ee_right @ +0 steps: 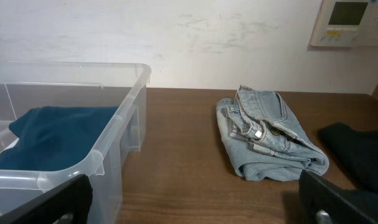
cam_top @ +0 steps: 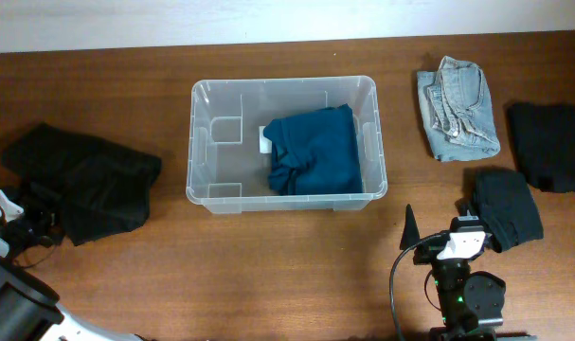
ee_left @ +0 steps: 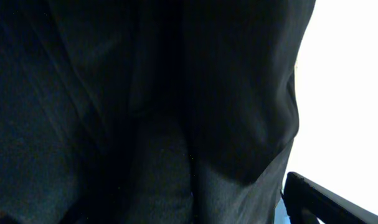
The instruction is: Pack container
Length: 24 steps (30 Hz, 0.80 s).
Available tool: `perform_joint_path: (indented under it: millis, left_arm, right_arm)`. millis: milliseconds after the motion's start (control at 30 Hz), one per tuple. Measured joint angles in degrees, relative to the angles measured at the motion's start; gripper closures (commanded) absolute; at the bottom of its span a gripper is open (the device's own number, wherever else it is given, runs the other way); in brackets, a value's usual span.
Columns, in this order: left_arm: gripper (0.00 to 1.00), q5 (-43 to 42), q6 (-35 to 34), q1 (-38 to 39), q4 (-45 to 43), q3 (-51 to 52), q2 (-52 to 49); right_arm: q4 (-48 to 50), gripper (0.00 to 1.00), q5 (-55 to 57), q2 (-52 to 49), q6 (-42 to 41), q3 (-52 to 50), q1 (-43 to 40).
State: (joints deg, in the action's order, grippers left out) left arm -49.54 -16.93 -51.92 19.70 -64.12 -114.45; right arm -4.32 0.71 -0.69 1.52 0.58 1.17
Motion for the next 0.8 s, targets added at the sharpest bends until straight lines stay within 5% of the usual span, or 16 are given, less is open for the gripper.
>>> perform_joint_path:
  millis: [800]
  left_arm:
    - [0.02,3.9,0.5,4.4,-4.4,-0.2,0.0]
  right_arm:
    - [0.0,0.02,0.0,0.0,0.0,0.0,0.0]
